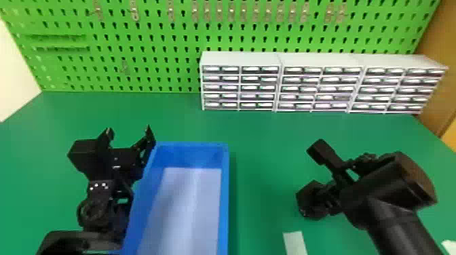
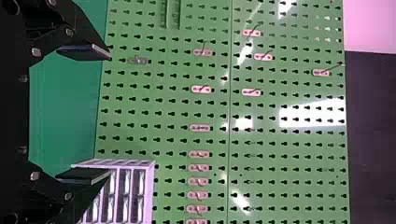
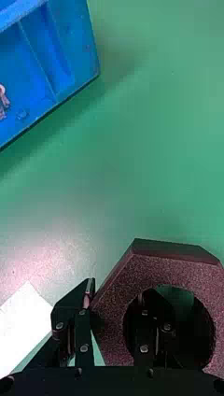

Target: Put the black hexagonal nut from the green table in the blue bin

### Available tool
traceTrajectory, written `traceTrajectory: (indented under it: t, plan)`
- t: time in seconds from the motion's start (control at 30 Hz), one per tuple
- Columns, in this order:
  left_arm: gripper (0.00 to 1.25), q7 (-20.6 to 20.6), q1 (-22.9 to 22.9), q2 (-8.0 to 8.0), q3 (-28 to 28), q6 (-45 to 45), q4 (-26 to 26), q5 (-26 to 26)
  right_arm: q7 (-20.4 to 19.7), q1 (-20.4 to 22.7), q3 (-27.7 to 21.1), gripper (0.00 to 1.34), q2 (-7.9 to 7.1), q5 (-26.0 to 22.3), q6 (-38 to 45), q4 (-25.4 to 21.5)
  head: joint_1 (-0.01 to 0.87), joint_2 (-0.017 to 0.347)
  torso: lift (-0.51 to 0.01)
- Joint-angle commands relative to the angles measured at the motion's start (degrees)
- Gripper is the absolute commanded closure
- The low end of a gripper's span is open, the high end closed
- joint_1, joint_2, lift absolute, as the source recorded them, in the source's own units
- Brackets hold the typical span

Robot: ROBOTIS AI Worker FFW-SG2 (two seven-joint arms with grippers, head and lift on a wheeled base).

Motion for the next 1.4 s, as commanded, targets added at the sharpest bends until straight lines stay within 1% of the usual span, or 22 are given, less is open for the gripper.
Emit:
traceTrajectory:
  t: [0.0,0.37,0.57,0.8,0.97,1.03,1.1,1.17,1.3,1.37]
  plan:
    - [0.37,0.0,0.0,0.00,0.0,0.0,0.2,-0.1,0.2,-0.3,-1.3,1.19,-0.09,-0.9,0.0,-1.3,0.657,0.057,-0.095]
    - [0.37,0.0,0.0,0.00,-0.2,0.0,0.2,-0.3,0.2,-1.1,-5.1,1.19,-0.09,-3.7,0.0,-3.8,0.657,0.057,-0.095]
    - [0.37,0.2,0.0,0.00,-0.3,0.0,0.4,-0.3,-0.1,-1.4,-7.1,1.19,0.09,-8.9,-0.6,-4.9,0.657,0.057,-0.095]
    - [0.37,0.3,0.0,0.00,-0.5,0.0,0.5,-0.3,-7.7,-1.0,-11.8,1.19,0.97,-18.8,-2.5,-6.8,0.657,0.057,-0.095]
    - [0.37,0.3,0.0,0.00,-0.6,0.0,0.6,-0.3,-13.4,-0.6,-14.6,1.19,1.32,-24.0,-4.0,-8.6,0.657,0.057,-0.095]
    - [0.37,0.4,0.0,0.00,-0.6,0.0,0.6,-0.3,-15.8,-0.3,-15.4,1.19,1.41,-26.7,-4.4,-9.4,0.657,0.057,-0.095]
    - [0.37,0.4,0.0,0.00,-0.6,0.0,0.7,-0.3,-17.4,-0.2,-16.3,1.19,1.58,-29.9,-5.0,-10.1,0.657,0.057,-0.095]
    - [0.37,0.4,0.0,0.00,-0.7,0.0,0.7,-0.3,-19.1,0.1,-16.7,1.19,1.67,-32.7,-5.3,-10.9,0.657,0.057,-0.095]
    - [0.37,0.8,0.1,0.00,-0.9,-0.1,0.8,-0.3,-25.3,1.6,-16.6,1.19,1.76,-36.6,-7.6,-14.7,0.657,0.057,-0.095]
    - [0.37,1.0,0.0,0.00,-1.1,-0.4,1.1,-0.3,-27.5,2.1,-16.6,1.19,1.85,-38.0,-8.4,-15.8,0.657,0.057,-0.095]
